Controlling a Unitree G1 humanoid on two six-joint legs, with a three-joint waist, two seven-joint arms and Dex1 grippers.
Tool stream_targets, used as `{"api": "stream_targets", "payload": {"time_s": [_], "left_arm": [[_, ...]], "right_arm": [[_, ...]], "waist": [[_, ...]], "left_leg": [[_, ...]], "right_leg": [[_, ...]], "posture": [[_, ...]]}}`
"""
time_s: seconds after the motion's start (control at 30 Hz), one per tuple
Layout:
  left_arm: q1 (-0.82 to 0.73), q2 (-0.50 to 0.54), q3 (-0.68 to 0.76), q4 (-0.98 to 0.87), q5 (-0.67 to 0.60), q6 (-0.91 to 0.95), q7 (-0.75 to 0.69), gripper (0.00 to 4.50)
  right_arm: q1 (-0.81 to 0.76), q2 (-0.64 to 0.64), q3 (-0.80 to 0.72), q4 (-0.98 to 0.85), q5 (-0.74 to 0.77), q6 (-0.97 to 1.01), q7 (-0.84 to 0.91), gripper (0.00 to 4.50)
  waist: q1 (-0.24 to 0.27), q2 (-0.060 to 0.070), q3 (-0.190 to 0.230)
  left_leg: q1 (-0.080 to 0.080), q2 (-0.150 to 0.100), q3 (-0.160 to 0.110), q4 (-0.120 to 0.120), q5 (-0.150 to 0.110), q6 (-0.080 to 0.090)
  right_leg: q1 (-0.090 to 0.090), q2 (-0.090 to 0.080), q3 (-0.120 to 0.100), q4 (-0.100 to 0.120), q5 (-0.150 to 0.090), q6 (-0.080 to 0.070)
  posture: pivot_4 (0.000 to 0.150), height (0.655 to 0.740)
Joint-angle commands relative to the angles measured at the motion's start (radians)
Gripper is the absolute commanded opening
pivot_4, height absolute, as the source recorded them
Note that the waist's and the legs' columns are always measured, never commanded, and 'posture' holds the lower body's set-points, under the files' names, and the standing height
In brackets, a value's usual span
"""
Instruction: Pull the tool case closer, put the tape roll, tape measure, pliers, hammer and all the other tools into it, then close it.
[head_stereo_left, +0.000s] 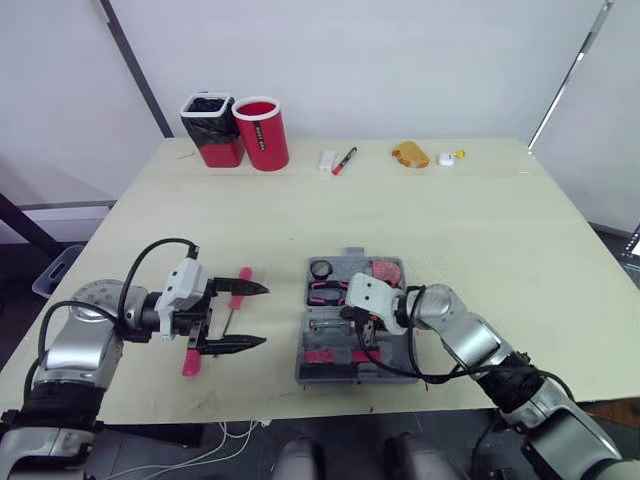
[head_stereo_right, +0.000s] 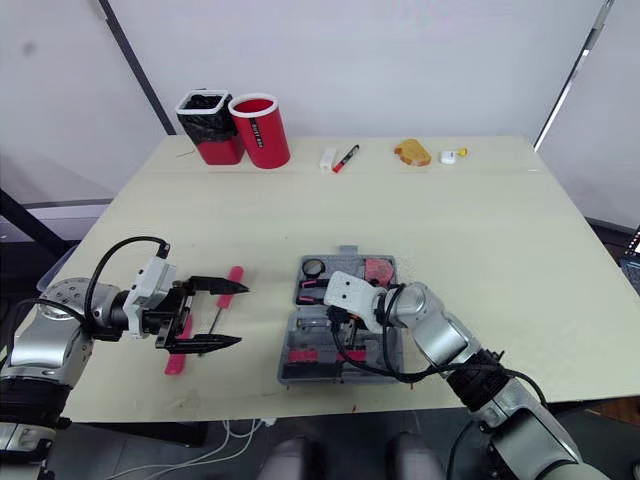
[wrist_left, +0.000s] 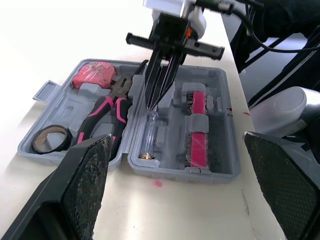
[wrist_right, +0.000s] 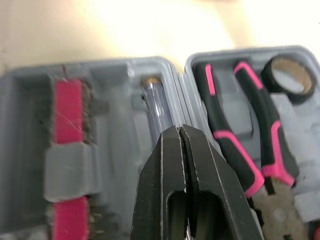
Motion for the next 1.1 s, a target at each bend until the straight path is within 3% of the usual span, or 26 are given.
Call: {"api": "stream_targets", "payload": {"time_s": [0.03, 0.33, 0.63, 0.83, 1.03, 1.1], "left_arm": [[-0.012, 0.002, 0.005, 0.002, -0.001, -0.018, -0.055, 4.5], [0.005, 0.003, 0.013, -0.003, -0.001, -0.018, -0.05, 4.5], [0.038, -0.054, 0.064, -0.006, -0.025, 0.021, 0.061, 4.5], [0.067, -0.103, 0.138, 0.026, -0.046, 0.061, 0.161, 4.5], [0.169, -0.139, 0.255, 0.06, -0.037, 0.05, 0.3, 4.5], [0.205, -0.143, 0.284, 0.084, -0.023, 0.029, 0.329, 4.5]], "right_arm": [[0.016, 0.011, 0.018, 0.078, -0.026, -0.038, -0.008, 0.05], [0.095, 0.005, 0.035, 0.162, -0.069, -0.13, -0.024, 0.05], [0.162, 0.058, -0.219, -0.008, 0.14, -0.383, -0.043, 0.05], [0.29, 0.02, -0.356, -0.171, 0.202, -0.38, -0.109, 0.05], [0.519, -0.066, -0.58, -0.307, 0.33, -0.343, -0.142, 0.05], [0.597, -0.085, -0.648, -0.337, 0.371, -0.339, -0.148, 0.56]], "waist": [[-0.001, 0.0, 0.0], [-0.001, -0.002, -0.005], [-0.001, -0.002, -0.004], [0.002, -0.002, -0.004], [0.004, -0.003, -0.004], [0.003, -0.003, -0.004]], "left_leg": [[0.0, 0.0, 0.0, 0.0, 0.0, 0.0], [0.006, 0.0, 0.001, 0.0, 0.0, 0.0], [0.003, 0.0, 0.001, 0.0, 0.0, 0.0], [0.003, 0.0, 0.0, -0.001, 0.0, 0.0], [0.002, 0.0, 0.001, -0.001, 0.0, 0.0], [0.003, -0.001, 0.001, -0.001, 0.0, 0.0]], "right_leg": [[0.0, 0.0, 0.0, 0.0, 0.0, 0.0], [0.004, 0.0, 0.001, 0.001, -0.002, -0.003], [0.002, 0.0, 0.001, 0.0, 0.0, 0.0], [0.002, 0.0, 0.0, 0.0, 0.0, 0.0], [0.002, -0.002, 0.001, -0.001, 0.0, 0.001], [0.003, -0.002, 0.001, -0.001, 0.0, 0.001]], "posture": [[0.15, 0.74], [0.15, 0.74], [0.15, 0.74], [0.15, 0.74], [0.15, 0.74], [0.15, 0.74]]}}
